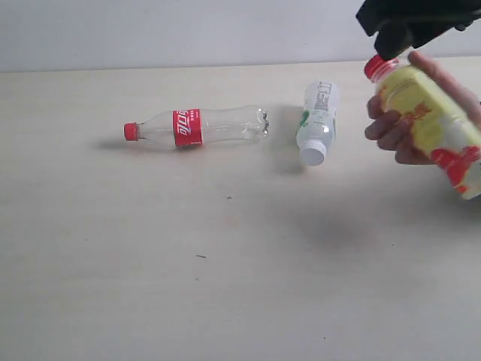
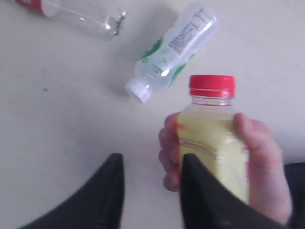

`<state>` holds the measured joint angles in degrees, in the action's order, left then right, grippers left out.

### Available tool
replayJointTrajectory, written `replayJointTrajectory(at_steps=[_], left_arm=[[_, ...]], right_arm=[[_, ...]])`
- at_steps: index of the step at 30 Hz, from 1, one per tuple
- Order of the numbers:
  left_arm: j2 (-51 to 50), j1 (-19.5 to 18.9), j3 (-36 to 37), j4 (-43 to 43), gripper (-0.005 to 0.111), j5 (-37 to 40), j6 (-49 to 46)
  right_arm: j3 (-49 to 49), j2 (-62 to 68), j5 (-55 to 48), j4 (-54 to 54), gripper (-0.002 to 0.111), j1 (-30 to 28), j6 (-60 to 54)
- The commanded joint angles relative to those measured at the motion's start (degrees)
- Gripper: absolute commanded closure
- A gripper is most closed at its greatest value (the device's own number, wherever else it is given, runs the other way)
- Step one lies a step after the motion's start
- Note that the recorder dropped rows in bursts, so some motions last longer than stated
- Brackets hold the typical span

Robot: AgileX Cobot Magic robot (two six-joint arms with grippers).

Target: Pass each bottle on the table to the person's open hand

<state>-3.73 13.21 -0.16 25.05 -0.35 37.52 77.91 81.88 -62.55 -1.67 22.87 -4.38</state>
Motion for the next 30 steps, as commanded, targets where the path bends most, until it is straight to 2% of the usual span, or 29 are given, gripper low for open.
replayJointTrajectory(at_steps=[1,5,7,10,12,15,22,30], left_arm=[[0.43,-0.13,0.16,-0.42,0.107,-0.16,0.31],[0.43,-0.13,0.16,-0.42,0.107,-0.16,0.31],[0.43,-0.13,0.16,-0.42,0.107,-0.03,0.31],[0.43,-0.13,0.16,-0.42,0.107,-0.03,0.31],[0.43,-0.13,0.16,-0.42,0.107,-0.03,0.31],[0.43,-0.13,0.16,-0.42,0.107,-0.03,0.31],[0.43,-0.13,0.16,-0.42,0.107,-0.03,0.31],[0.43,-0.13,0.16,-0.42,0.107,-0.03,0.31]], right_arm=[[-8.9,-12.71,2.7,8.09,0.107,-0.22,-9.12],[-24.75,-26.84,12.58,9.05,0.108,-0.22,-13.63],[-33.74,-34.52,21.24,9.05,0.108,-0.22,-15.11],[-42.01,-41.04,31.93,9.21,0.108,-0.22,-15.11],[-45.65,-42.66,35.16,9.21,0.108,-0.22,-15.11],[-48.77,-44.32,39.7,12.11,0.108,-0.22,-15.11],[-52.36,-47.37,43.86,11.57,0.108,-0.22,-15.11],[-52.61,-53.51,44.16,11.57,0.108,-0.22,-15.11]])
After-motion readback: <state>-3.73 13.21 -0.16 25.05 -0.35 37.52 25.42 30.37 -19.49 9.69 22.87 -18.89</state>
